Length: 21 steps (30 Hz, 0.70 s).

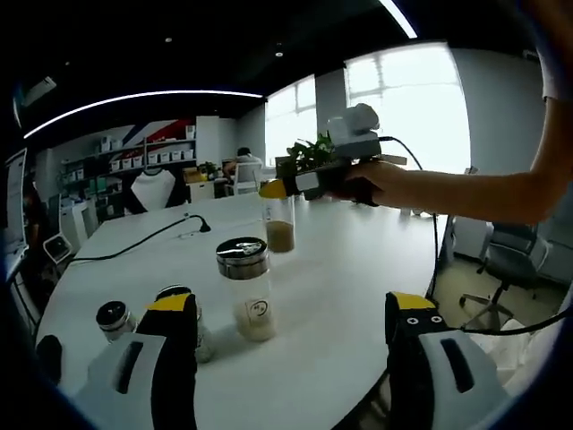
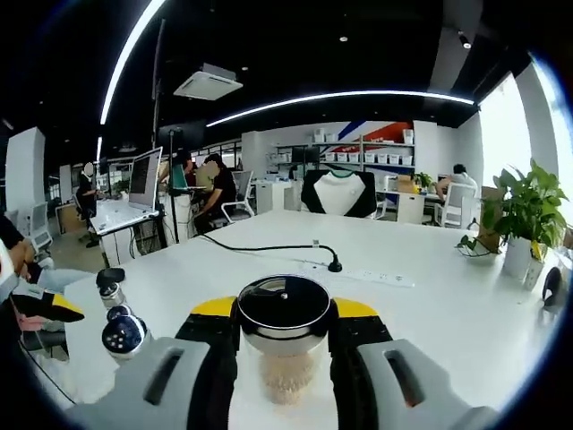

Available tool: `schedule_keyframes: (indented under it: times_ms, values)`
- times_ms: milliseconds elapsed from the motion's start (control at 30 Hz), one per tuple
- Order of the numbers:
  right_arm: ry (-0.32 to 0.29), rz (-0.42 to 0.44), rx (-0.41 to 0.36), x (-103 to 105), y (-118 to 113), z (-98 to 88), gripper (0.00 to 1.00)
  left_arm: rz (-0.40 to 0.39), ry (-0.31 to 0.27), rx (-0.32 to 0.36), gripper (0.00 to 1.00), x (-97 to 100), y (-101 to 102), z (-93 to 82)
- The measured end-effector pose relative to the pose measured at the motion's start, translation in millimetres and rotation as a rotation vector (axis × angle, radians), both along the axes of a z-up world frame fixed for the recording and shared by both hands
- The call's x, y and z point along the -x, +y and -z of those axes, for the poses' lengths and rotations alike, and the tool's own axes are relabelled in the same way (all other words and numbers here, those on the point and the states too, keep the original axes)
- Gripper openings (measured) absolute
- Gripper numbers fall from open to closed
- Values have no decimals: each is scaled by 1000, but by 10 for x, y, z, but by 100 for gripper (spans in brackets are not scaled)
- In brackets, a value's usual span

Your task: Rotate the seasoning bottle until the label or dispensing opening points toward the visible target arrow and the bottle remains upright within the marked orientation range

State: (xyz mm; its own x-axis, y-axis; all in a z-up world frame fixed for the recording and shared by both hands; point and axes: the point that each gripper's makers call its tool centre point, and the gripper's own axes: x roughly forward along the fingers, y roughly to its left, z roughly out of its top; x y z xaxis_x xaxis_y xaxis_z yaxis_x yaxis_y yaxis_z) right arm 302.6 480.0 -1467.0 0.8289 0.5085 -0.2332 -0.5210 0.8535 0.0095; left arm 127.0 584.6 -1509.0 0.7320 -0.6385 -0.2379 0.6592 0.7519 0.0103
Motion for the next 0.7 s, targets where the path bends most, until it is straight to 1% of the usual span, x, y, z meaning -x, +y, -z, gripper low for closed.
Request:
schedule_keyframes:
  times_ms: [133, 200, 467, 700]
  values:
    - [6, -23, -7, 124, 41, 8, 36, 8, 3, -6, 92, 19, -31, 20]
    - [5, -37, -13, 237, 65, -1, 36, 12, 6, -7, 92, 30, -42, 29]
    - [18, -78, -20, 538, 107, 9, 36, 19, 13, -8, 91, 39, -75, 51]
    - [12, -122, -2, 767, 157, 9, 36, 50, 12, -1, 91, 26, -199, 38]
